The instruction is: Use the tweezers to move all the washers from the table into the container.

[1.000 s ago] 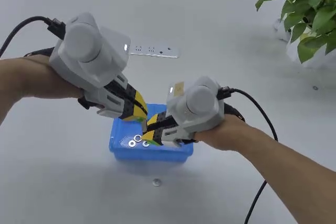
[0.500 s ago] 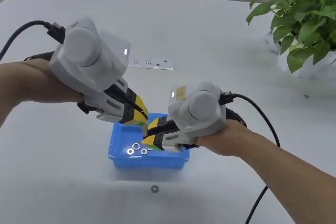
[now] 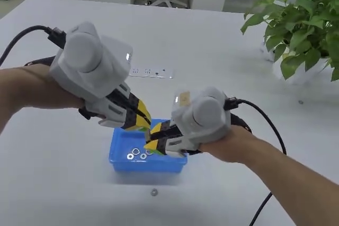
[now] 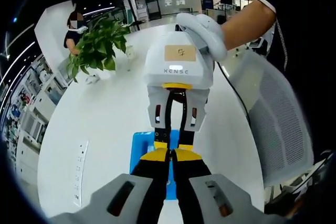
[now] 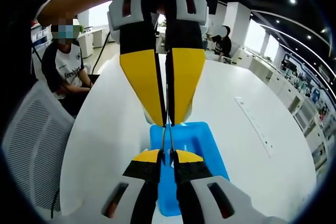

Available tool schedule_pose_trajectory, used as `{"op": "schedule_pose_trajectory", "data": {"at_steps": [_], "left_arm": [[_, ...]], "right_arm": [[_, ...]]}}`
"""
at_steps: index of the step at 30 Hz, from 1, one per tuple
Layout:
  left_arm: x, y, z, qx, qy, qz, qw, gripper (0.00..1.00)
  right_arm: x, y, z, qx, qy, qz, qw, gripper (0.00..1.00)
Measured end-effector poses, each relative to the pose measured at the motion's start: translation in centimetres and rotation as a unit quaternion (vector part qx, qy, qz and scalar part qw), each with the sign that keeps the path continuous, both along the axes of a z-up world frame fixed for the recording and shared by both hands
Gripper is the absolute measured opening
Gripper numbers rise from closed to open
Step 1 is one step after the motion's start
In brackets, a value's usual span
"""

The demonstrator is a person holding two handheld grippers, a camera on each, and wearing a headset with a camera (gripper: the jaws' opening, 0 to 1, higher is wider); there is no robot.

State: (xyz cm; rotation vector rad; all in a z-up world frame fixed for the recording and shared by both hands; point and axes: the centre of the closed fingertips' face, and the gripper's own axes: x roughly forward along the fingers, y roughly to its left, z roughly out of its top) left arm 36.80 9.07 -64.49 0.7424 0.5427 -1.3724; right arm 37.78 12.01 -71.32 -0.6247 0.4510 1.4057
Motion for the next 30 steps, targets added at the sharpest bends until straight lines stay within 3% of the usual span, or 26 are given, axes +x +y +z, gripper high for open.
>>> {"op": "schedule_pose_trajectory", "data": {"at_steps": [12, 30], "left_arm": [[-1.9, -0.9, -0.6, 0.004, 0.000, -0.010, 0.9999, 0.06], [-3.8, -1.3, -3.1, 0.002, 0.029, -0.011, 0.9995, 0.06]], "right_arm": [[-1.8, -1.0, -0.5, -0.003, -0.004, -0.004, 1.0000, 0.11], [-4.3, -1.6, -3.1, -0.010, 0.013, -0.003, 0.9999, 0.11]]}}
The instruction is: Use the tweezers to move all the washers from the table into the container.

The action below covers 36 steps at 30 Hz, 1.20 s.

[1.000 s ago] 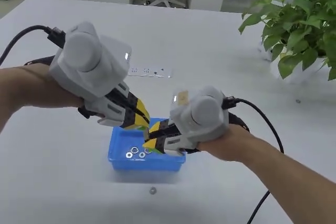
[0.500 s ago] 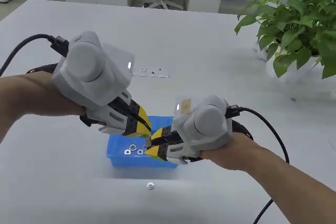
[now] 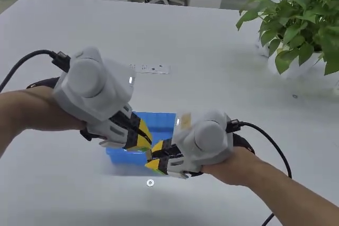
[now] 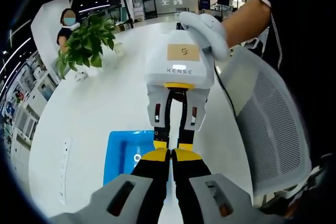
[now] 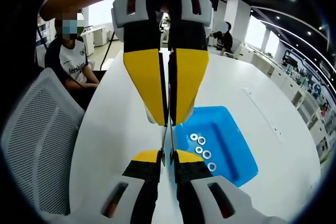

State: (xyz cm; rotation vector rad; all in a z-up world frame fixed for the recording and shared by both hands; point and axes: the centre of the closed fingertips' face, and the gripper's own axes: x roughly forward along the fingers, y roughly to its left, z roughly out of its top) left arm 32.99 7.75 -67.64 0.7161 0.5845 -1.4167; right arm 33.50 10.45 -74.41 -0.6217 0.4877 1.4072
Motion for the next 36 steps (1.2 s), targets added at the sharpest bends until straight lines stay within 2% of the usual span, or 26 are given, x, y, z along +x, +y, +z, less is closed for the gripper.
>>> {"op": "schedule_pose_trajectory", "data": {"at_steps": [12, 25, 36], "left_arm": [[-1.1, -0.2, -1.8, 0.002, 0.019, -0.006, 0.9998, 0.06], [-1.4, -0.1, -3.3, 0.007, 0.035, -0.008, 0.9993, 0.06], [-1.5, -0.1, -4.0, 0.013, 0.042, -0.009, 0.9990, 0.06]], "right_arm": [[-1.1, -0.2, -1.9, -0.005, 0.016, -0.001, 0.9999, 0.11], [-1.5, -0.1, -3.3, -0.007, 0.022, 0.001, 0.9997, 0.12], [-1.5, 0.1, -4.0, -0.007, 0.029, 0.003, 0.9996, 0.12]]}}
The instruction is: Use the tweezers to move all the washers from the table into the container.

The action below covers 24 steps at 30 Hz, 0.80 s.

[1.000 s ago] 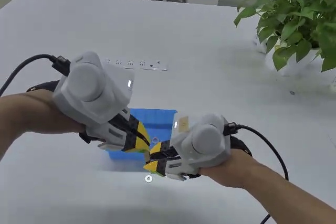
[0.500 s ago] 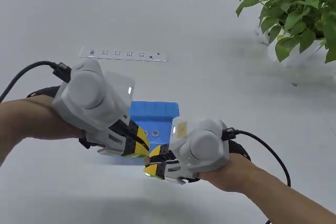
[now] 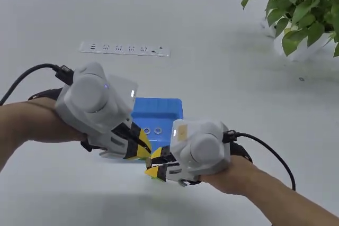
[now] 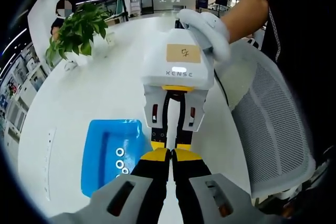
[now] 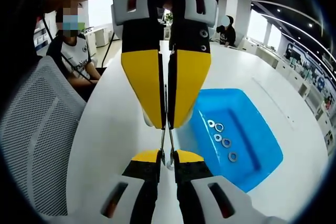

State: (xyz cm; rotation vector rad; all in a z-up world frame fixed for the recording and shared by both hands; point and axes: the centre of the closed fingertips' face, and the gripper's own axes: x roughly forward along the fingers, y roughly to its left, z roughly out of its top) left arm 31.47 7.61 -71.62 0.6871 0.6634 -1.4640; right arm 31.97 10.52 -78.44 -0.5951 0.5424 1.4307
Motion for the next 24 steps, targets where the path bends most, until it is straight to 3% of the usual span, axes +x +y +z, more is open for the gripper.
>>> {"op": "schedule_pose_trajectory", "data": {"at_steps": [14, 24], "left_arm": [[0.13, -0.18, -0.16, -0.003, 0.007, 0.003, 1.0000, 0.06], [0.88, -0.42, -0.25, -0.003, 0.007, 0.002, 1.0000, 0.06]], "right_arm": [[0.07, -0.07, -0.56, 0.000, 0.006, -0.001, 1.0000, 0.12], [0.30, -0.37, -0.40, 0.001, 0.006, -0.007, 1.0000, 0.13]]}}
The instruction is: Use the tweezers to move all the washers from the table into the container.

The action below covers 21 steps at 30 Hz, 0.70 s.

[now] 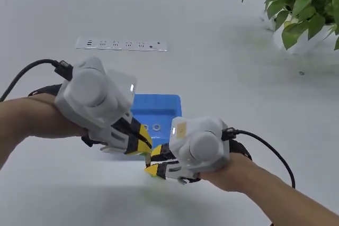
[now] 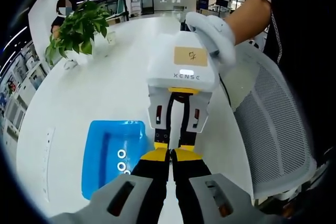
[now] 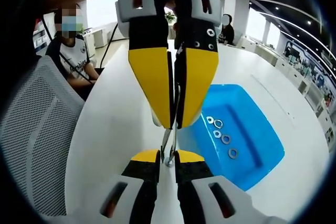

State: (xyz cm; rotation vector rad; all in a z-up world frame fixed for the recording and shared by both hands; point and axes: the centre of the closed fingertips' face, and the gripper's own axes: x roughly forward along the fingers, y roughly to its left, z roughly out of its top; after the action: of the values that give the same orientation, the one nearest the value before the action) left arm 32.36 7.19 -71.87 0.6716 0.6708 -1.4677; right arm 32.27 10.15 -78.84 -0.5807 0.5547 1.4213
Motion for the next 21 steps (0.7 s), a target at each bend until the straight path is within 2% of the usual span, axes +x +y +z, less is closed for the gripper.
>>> {"op": "schedule_pose_trajectory", "data": {"at_steps": [13, 21], "left_arm": [[-0.17, -0.12, -0.03, 0.001, 0.003, -0.004, 1.0000, 0.06], [-0.35, -0.09, 0.26, 0.003, 0.000, -0.005, 1.0000, 0.06]], "right_arm": [[0.04, -0.09, -0.02, 0.000, 0.005, -0.004, 1.0000, 0.10], [-0.23, -0.11, 0.27, 0.001, 0.008, -0.003, 1.0000, 0.10]]}}
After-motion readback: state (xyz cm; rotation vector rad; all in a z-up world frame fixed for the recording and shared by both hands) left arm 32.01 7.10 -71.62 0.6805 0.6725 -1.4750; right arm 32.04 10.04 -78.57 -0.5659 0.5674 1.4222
